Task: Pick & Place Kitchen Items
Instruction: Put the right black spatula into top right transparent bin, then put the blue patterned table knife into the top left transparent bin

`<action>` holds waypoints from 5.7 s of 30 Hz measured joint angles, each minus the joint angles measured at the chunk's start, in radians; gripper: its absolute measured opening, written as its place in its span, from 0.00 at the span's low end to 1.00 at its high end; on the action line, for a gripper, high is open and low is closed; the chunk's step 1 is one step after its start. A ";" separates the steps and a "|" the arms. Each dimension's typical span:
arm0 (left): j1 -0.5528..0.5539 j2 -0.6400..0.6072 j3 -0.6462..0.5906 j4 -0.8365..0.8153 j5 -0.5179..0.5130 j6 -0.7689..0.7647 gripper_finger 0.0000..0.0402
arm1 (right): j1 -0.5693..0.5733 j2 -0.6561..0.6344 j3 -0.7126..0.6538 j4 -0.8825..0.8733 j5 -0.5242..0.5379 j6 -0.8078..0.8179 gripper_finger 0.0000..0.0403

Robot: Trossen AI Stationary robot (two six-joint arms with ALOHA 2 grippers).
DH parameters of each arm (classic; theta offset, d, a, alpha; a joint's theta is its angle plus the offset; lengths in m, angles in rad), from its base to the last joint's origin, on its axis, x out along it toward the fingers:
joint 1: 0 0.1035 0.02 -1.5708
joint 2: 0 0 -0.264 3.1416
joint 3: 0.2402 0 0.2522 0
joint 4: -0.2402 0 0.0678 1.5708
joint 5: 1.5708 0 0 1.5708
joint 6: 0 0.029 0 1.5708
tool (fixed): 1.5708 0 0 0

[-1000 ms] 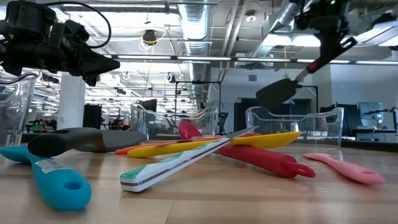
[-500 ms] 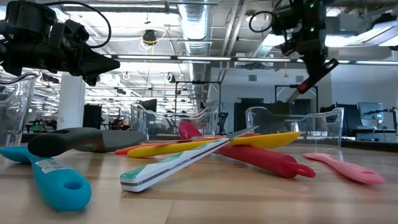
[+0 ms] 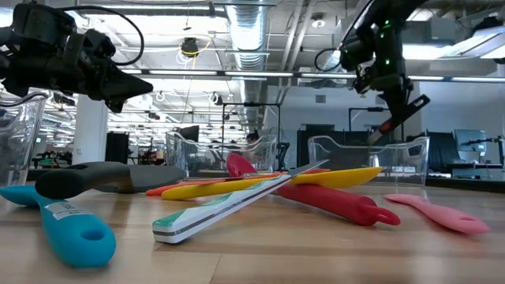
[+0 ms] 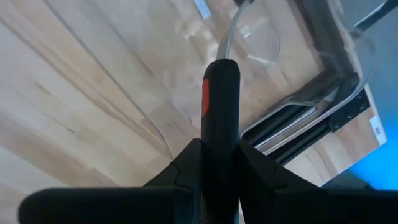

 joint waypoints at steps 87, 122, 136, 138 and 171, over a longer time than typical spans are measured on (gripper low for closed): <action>0.000 0.006 0.000 0.008 0.000 0.002 0.02 | 1.334 0.174 0.022 0.132 0.779 1.020 0.15; 0.000 0.006 0.000 0.009 0.000 -0.042 0.02 | 1.227 0.351 0.023 0.425 0.469 0.729 0.15; 0.000 0.006 0.000 0.023 0.000 -0.042 0.02 | 1.139 0.351 0.143 0.587 0.017 0.180 0.15; 0.000 0.006 0.000 0.023 0.001 -0.042 0.02 | 1.133 0.351 0.178 0.586 -0.028 0.158 0.15; -0.330 0.070 0.091 0.132 -0.015 -0.071 0.02 | 1.112 0.342 0.277 0.516 0.000 0.168 0.01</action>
